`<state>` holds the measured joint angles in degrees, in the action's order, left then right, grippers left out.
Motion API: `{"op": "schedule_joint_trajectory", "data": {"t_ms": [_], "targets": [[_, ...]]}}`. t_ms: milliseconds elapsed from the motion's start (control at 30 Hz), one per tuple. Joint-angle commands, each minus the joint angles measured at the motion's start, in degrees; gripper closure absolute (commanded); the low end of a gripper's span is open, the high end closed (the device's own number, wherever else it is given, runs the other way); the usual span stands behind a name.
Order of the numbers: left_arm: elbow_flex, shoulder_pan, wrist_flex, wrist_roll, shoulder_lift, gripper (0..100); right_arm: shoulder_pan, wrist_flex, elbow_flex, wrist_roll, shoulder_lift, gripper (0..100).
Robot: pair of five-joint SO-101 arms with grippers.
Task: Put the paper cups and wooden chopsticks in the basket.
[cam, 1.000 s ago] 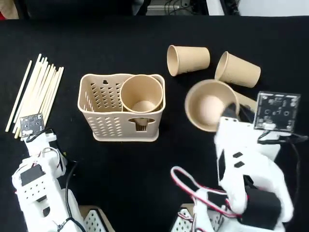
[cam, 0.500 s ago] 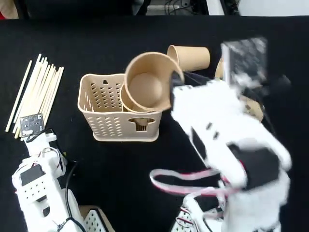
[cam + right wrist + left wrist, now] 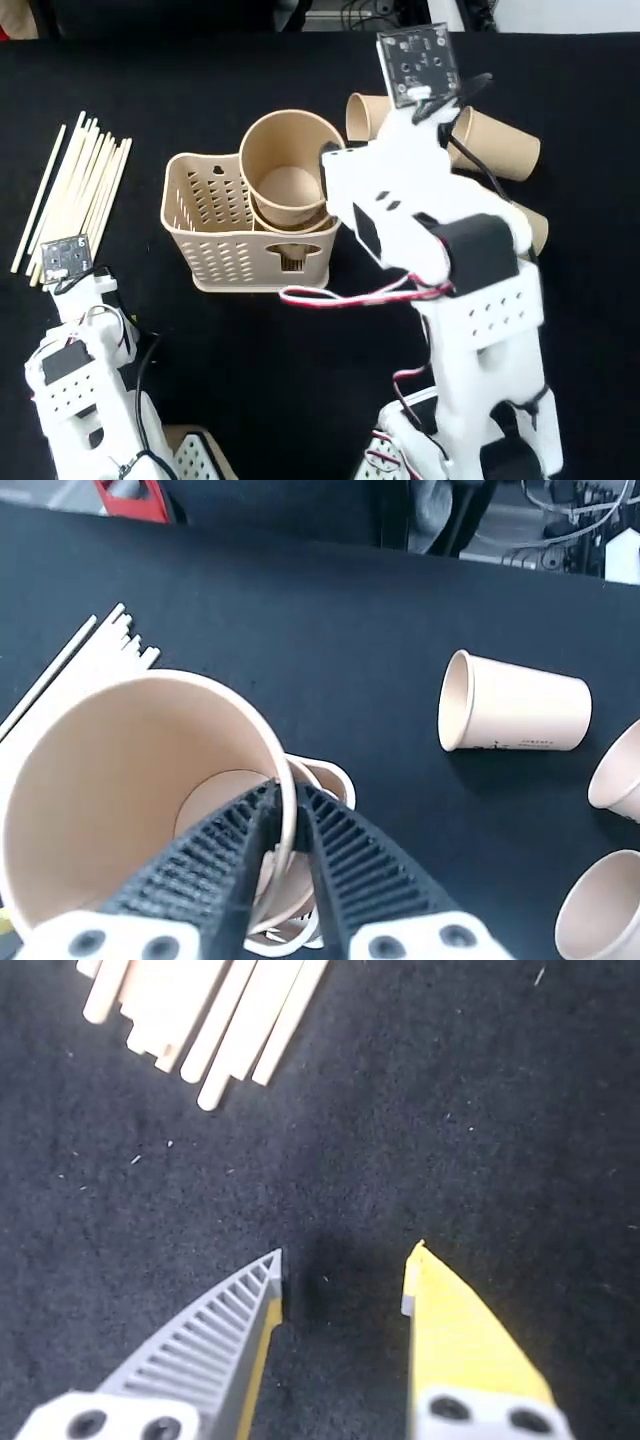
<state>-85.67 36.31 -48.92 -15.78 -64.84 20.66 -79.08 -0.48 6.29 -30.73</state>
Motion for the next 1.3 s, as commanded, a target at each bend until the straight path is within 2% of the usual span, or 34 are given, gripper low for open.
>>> {"op": "schedule_joint_trajectory", "data": {"t_ms": [0, 100, 267, 333, 433, 533, 767, 867, 1000, 1267], "targets": [[0.13, -0.48, 0.7, -0.35, -0.7, 80, 0.18, -0.26, -2.51, -0.53, 0.57, 98.6], [0.13, -0.48, 0.7, -0.35, -0.7, 80, 0.44, -0.26, -2.33, -2.37, 0.66, 93.6], [0.13, -0.48, 0.7, -0.44, -0.7, 80, 0.44, -0.35, -1.1, -3.16, 0.22, 68.8], [0.13, -0.48, 0.7, -0.44, -0.7, 80, 0.18, -0.35, -1.01, -3.25, 0.22, 63.9], [0.13, -0.48, 0.7, -0.44, -0.7, 80, -0.44, -1.41, -1.98, -3.69, -0.13, 63.5], [0.13, -0.48, 0.7, -0.44, -0.7, 80, -3.87, -3.6, -2.77, -7.38, -1.19, 63.5], [0.13, -0.48, 0.7, -0.44, -0.7, 80, -18.99, -5.36, 2.86, -24.09, 0.04, 63.5], [0.13, -0.48, 0.7, -0.44, -0.7, 80, -23.65, 0.62, 11.21, -29.1, 2.95, 63.2], [0.13, -0.48, 0.7, -0.44, -0.7, 80, -29.36, 14.33, 21.76, -31.56, 5.76, 63.1], [0.13, -0.48, 0.7, -0.44, -0.7, 80, -31.91, 37.19, 38.29, -36.4, 8.4, 63.5]]}}
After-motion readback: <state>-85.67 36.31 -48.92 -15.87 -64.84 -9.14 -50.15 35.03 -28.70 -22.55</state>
